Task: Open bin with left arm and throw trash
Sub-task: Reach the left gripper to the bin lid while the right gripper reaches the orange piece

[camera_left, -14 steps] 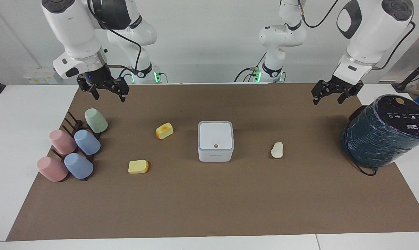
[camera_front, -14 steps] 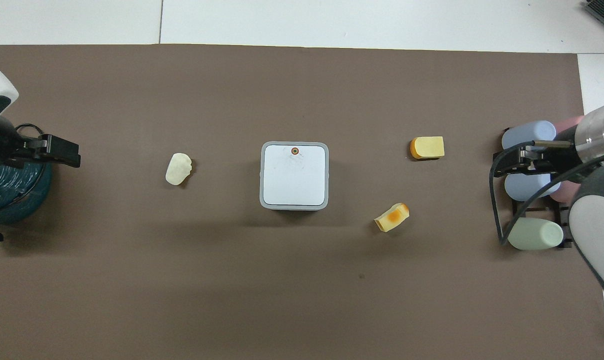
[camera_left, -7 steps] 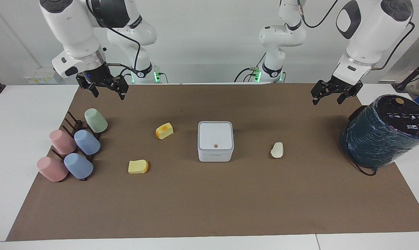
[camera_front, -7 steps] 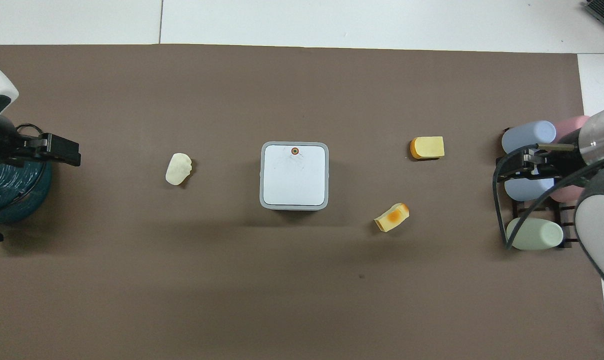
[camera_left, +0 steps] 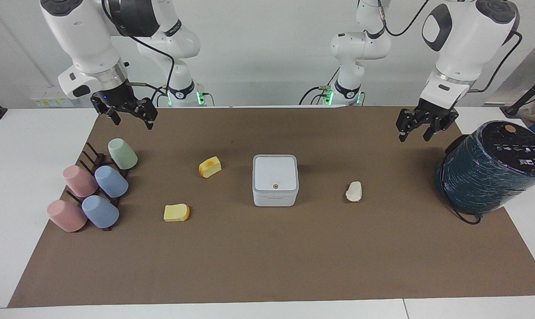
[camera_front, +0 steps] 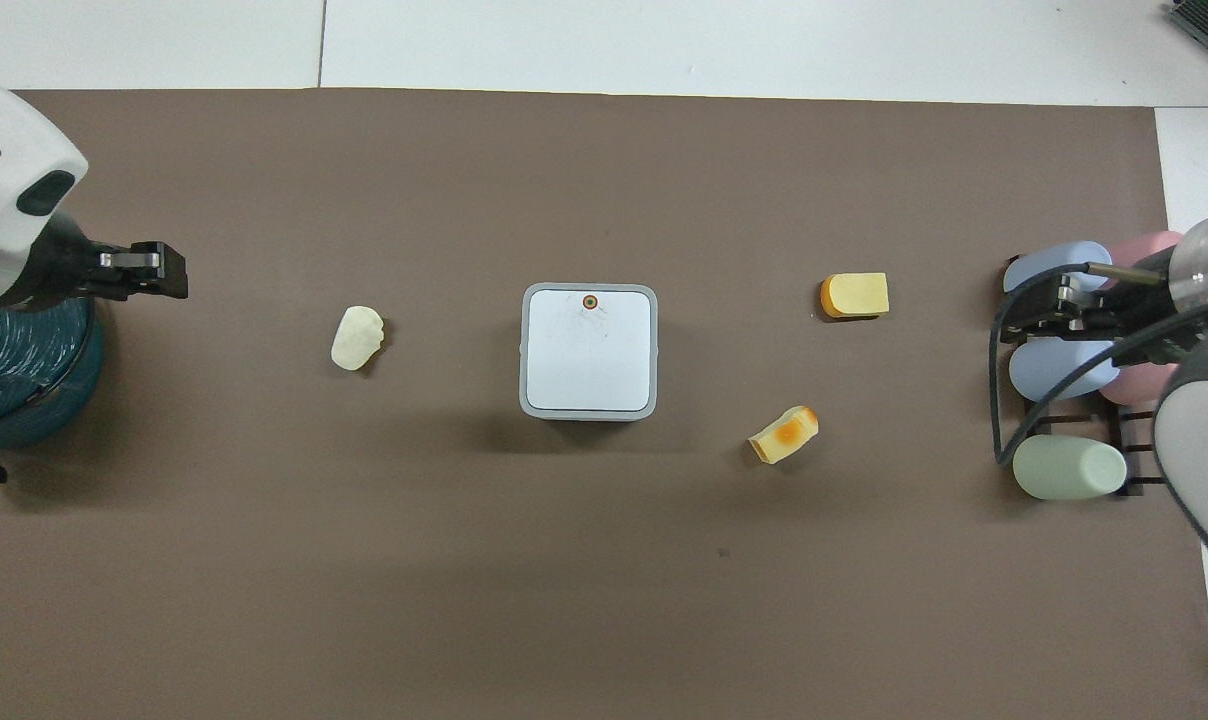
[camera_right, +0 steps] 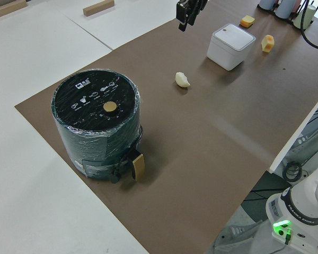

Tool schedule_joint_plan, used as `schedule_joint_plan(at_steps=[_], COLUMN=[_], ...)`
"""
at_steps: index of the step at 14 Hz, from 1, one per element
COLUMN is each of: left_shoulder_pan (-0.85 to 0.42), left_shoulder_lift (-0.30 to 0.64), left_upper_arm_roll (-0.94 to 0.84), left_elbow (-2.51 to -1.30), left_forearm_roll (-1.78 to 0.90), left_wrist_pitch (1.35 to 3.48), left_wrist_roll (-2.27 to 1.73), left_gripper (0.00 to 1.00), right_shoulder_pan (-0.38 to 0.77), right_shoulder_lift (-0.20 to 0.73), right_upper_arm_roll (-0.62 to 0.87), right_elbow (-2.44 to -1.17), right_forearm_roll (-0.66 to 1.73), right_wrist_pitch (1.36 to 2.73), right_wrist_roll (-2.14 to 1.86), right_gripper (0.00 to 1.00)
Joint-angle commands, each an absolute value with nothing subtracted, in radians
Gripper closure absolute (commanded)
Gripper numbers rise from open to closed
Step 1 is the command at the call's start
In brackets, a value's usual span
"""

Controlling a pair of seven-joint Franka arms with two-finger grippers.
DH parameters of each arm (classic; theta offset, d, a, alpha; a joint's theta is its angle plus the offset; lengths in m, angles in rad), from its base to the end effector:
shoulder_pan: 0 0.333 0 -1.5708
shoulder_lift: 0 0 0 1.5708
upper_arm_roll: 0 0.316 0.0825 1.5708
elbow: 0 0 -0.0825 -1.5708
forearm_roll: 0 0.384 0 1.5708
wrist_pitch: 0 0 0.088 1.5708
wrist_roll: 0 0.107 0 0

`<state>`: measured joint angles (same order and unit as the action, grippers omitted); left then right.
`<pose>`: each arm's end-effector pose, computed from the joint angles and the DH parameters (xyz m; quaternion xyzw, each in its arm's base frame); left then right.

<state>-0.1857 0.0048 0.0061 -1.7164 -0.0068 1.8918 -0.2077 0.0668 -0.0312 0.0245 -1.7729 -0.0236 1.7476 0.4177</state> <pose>0.5715 -0.1043 0.5821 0.9962 0.0148 0.0830 0.0196 0.5515 0.0485 0.5610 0.9870 -0.1605 0.0059 0.0109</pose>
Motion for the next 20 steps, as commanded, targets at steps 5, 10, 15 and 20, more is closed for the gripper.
schedule_joint_plan(at_steps=[5, 10, 15, 20], left_shoulder_pan=[-0.374, -0.506, -0.587, -0.641], left_shoulder_lift=[0.06, 0.155, 0.187, 0.221], left_upper_arm_roll=[0.018, 0.018, 0.018, 0.017], left_elbow=[-1.781, -1.781, -1.793, -1.801], left_forearm_roll=[-0.095, -0.103, -0.104, -0.104], left_wrist_pitch=[2.132, 2.324, 2.416, 2.467], left_wrist_roll=[-0.39, -0.466, -0.466, -0.465], left_gripper=[0.68, 0.78, 0.89, 0.92], right_shoulder_pan=[0.146, 0.222, 0.25, 0.31], right_shoulder_lift=[-0.052, 0.044, 0.08, 0.089], right_upper_arm_roll=[0.034, 0.034, 0.034, 0.034], right_elbow=[-1.988, -2.106, -2.276, -2.313], right_forearm_roll=[-0.021, -0.023, -0.023, -0.023], right_wrist_pitch=[1.991, 2.181, 2.393, 2.399], right_wrist_roll=[0.689, 0.873, 0.903, 0.943], right_gripper=[0.0, 0.0, 0.0, 0.81])
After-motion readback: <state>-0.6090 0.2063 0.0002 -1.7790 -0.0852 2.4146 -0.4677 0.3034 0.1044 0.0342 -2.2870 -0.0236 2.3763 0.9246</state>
